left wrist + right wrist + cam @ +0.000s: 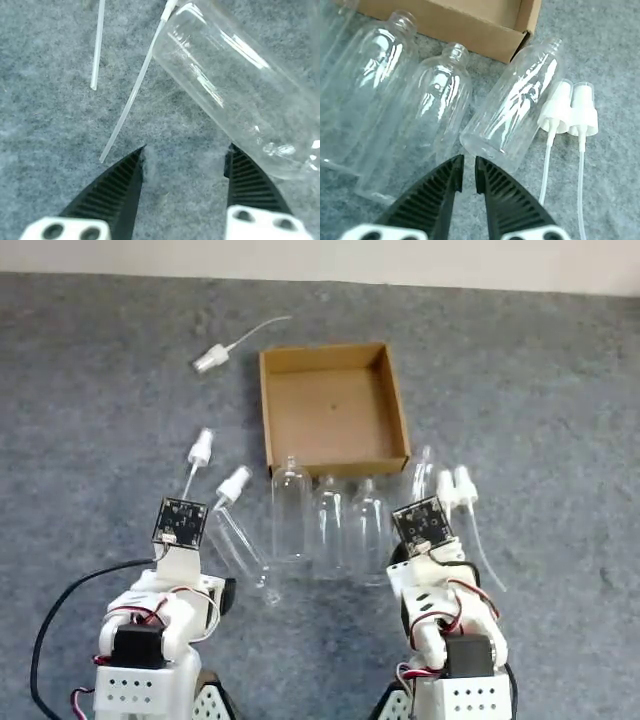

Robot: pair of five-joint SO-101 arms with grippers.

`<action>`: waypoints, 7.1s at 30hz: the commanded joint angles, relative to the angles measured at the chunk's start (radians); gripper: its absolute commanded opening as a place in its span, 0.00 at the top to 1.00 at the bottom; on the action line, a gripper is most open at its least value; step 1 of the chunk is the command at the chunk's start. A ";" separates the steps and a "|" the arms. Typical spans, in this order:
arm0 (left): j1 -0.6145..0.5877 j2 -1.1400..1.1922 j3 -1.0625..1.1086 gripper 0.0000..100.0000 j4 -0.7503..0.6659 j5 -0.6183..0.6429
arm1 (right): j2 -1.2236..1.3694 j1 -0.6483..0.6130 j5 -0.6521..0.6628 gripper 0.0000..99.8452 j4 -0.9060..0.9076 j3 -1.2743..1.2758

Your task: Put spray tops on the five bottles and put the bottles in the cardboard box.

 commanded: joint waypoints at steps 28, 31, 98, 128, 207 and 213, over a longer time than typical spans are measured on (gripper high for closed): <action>0.015 -0.007 0.019 0.77 0.005 0.000 | -0.013 0.010 0.009 1.00 0.004 0.125; 0.015 -0.007 0.019 0.77 0.005 0.000 | -0.013 0.010 0.009 1.00 0.004 0.125; 0.016 -0.007 0.019 0.77 0.006 -0.002 | 0.487 0.170 0.012 0.99 0.108 -0.539; 0.016 -0.007 0.019 0.77 0.006 -0.002 | 2.003 -0.033 -0.250 0.78 0.539 -1.736; 0.018 -0.007 0.019 0.77 0.006 -0.002 | 2.308 0.105 -0.031 0.72 0.719 -2.221; 0.018 -0.007 0.019 0.77 0.006 -0.002 | 2.408 0.108 -0.071 0.72 0.661 -2.190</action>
